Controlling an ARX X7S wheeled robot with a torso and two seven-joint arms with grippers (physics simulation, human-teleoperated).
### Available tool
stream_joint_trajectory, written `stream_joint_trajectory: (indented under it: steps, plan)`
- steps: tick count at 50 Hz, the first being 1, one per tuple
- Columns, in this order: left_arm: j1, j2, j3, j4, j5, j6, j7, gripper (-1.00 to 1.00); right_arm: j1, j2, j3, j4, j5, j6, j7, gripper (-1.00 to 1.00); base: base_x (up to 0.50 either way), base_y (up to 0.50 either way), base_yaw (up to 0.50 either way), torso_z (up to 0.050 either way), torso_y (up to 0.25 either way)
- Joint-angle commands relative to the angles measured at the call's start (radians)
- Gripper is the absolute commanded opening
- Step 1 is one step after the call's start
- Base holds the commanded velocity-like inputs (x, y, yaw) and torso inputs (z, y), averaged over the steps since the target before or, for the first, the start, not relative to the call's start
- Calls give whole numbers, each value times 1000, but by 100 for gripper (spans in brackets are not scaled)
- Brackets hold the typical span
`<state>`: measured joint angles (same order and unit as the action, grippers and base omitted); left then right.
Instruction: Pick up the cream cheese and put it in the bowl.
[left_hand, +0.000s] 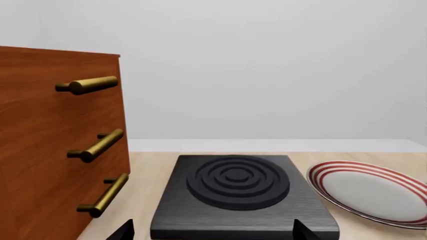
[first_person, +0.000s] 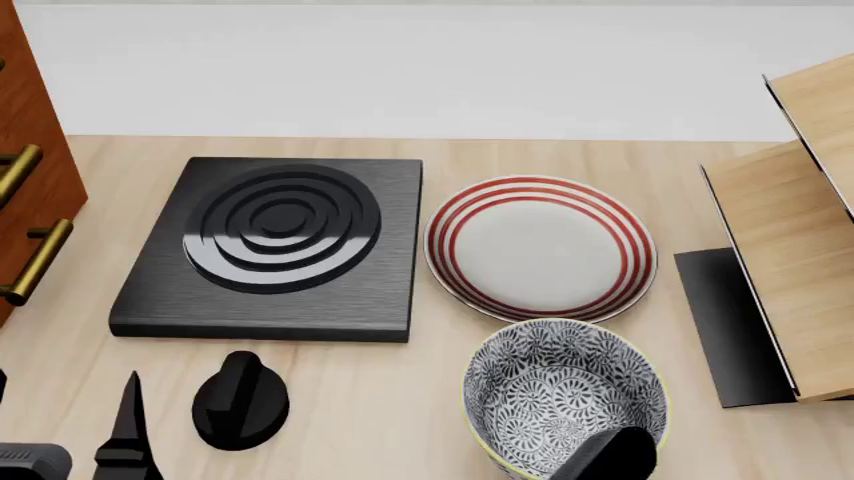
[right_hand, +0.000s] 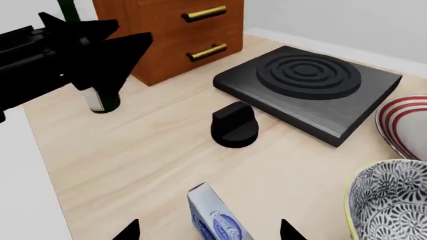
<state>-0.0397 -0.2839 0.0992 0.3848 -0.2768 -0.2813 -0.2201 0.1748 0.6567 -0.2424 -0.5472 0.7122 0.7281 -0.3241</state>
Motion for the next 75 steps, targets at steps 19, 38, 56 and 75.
stream_joint_trajectory:
  steps: [19, 38, 56, 75]
  plan:
    - [3, -7, 16, 3, -2, 13, -10, 100, 120, -32, -30, 224, -23, 34, -24, 100, 0, 0, 0, 0, 0]
    - [-4, -12, 18, -10, -9, 19, -14, 100, 141, -55, -99, 276, -81, 14, -37, 100, 0, 0, 0, 0, 0]
    - [4, -18, 19, -9, -15, 31, -20, 100, 171, -118, -185, 463, -157, -54, -90, 100, 0, 0, 0, 0, 0]
    - [9, -24, 19, -27, -17, 53, -21, 100, 197, -154, -250, 543, -204, -71, -109, 100, 0, 0, 0, 0, 0]
